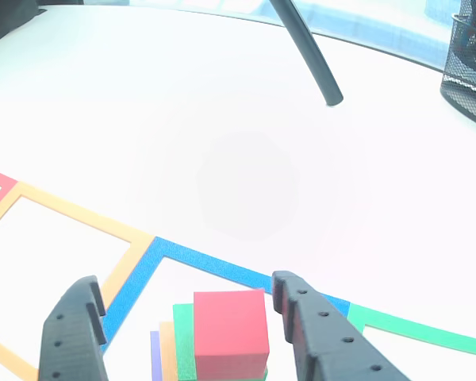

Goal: Tower of hanoi

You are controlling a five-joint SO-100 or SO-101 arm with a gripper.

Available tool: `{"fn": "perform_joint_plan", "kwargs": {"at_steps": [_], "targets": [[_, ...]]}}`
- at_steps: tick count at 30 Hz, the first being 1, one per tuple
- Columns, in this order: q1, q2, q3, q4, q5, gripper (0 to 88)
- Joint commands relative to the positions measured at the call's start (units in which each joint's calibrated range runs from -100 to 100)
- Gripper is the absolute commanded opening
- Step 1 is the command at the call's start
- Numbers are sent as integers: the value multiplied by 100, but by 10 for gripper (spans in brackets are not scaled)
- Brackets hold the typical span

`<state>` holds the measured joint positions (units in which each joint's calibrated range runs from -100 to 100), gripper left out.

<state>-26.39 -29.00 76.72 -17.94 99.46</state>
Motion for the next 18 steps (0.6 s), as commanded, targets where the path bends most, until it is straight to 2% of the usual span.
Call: {"fn": "perform_joint_plan", "kwargs": {"at_steps": [1, 4, 8, 16, 18], "targets": [[12, -1012, -726, 1340, -115, 135], [50, -1690, -1199, 2692, -521, 18], [185, -2280, -2190, 4765, -707, 13], [530, -2417, -5181, 8636, -673, 12], [664, -2312, -5999, 9470, -1028, 12]]}}
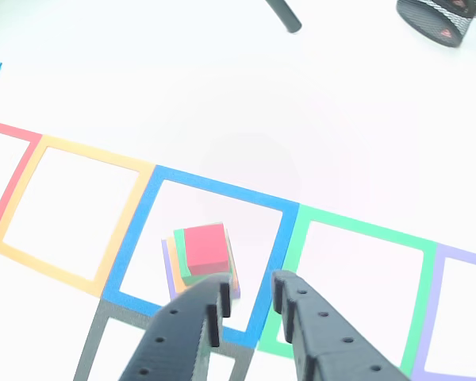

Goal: Tower of hanoi

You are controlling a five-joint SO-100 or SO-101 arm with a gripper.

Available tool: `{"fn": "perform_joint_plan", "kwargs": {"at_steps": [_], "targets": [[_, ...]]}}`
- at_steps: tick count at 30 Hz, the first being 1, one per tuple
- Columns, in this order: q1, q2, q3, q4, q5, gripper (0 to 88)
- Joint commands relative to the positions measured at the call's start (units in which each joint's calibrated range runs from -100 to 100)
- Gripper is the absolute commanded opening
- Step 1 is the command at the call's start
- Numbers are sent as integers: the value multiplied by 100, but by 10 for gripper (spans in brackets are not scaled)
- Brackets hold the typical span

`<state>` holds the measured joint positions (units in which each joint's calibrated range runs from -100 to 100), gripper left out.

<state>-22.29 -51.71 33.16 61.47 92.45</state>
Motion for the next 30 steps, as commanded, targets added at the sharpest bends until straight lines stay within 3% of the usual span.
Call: {"fn": "perform_joint_plan", "kwargs": {"at_steps": [1, 4, 14, 16, 18, 22, 25, 26, 30], "targets": [[312, -9, -1961, 1902, -327, 12], [542, 217, -3034, 2874, -969, 12], [1146, 476, -4388, 3837, -1544, 12], [1213, 468, -4452, 3837, -1933, 12], [1261, 452, -4443, 3837, -2643, 12], [1424, 363, -4352, 3845, -3133, 13], [1443, 153, -3943, 3529, -4857, 14], [1395, 40, -3725, 3327, -5923, 14], [1299, -396, -3034, 3060, -9050, 14]]}}
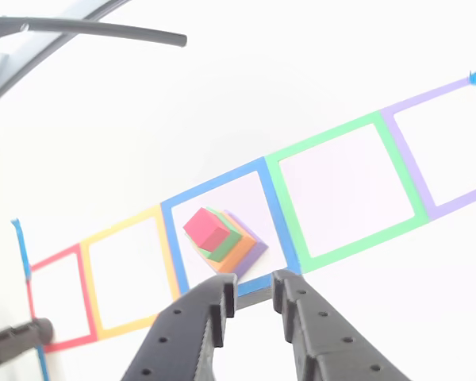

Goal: Tower of hanoi

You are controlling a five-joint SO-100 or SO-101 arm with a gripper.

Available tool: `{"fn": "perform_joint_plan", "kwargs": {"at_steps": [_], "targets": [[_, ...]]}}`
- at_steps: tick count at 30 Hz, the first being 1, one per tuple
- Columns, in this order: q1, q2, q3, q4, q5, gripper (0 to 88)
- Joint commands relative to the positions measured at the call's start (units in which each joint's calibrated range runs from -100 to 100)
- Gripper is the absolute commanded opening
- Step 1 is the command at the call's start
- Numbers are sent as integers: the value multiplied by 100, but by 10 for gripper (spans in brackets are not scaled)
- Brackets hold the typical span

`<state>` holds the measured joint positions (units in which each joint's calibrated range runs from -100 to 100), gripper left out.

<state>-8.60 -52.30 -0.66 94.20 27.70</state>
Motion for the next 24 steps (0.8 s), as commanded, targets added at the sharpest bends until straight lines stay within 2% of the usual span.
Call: {"fn": "perform_joint_plan", "kwargs": {"at_steps": [1, 5, 6, 10, 17, 21, 24], "targets": [[-51, -378, 394, -156, -3032, 14], [7, -547, 857, -237, -4908, 13], [7, -692, 1130, -351, -5247, 13], [84, -1468, 2175, -650, -6041, 13], [448, -2630, 3994, -877, -6633, 13], [803, -2816, 5039, -1468, -6768, 13], [994, -2953, 5994, -2407, -6870, 13]]}}
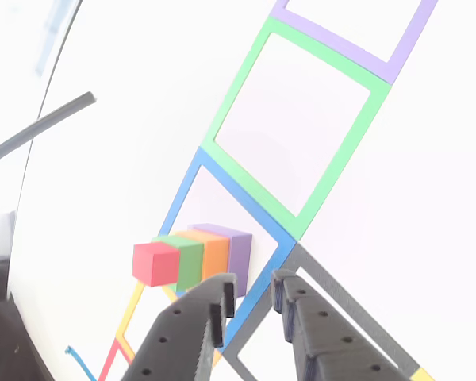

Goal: Tower of hanoi

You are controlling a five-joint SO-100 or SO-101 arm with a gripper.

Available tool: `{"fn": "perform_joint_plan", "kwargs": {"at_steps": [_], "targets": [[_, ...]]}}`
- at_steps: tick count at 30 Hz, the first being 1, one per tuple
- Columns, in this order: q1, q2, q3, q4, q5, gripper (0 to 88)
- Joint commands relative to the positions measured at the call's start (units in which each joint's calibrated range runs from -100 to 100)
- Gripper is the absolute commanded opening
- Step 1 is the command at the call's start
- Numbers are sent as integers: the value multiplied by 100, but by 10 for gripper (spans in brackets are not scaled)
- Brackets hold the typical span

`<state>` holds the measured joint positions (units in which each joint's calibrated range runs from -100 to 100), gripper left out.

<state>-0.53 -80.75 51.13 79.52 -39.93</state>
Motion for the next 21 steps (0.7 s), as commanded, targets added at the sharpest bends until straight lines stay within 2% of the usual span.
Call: {"fn": "perform_joint_plan", "kwargs": {"at_steps": [1, 13, 21], "targets": [[216, -149, 1114, -1232, -141, 13], [206, -1465, 3233, -1402, -462, 12], [273, -1917, 4333, -1961, -935, 12]]}}
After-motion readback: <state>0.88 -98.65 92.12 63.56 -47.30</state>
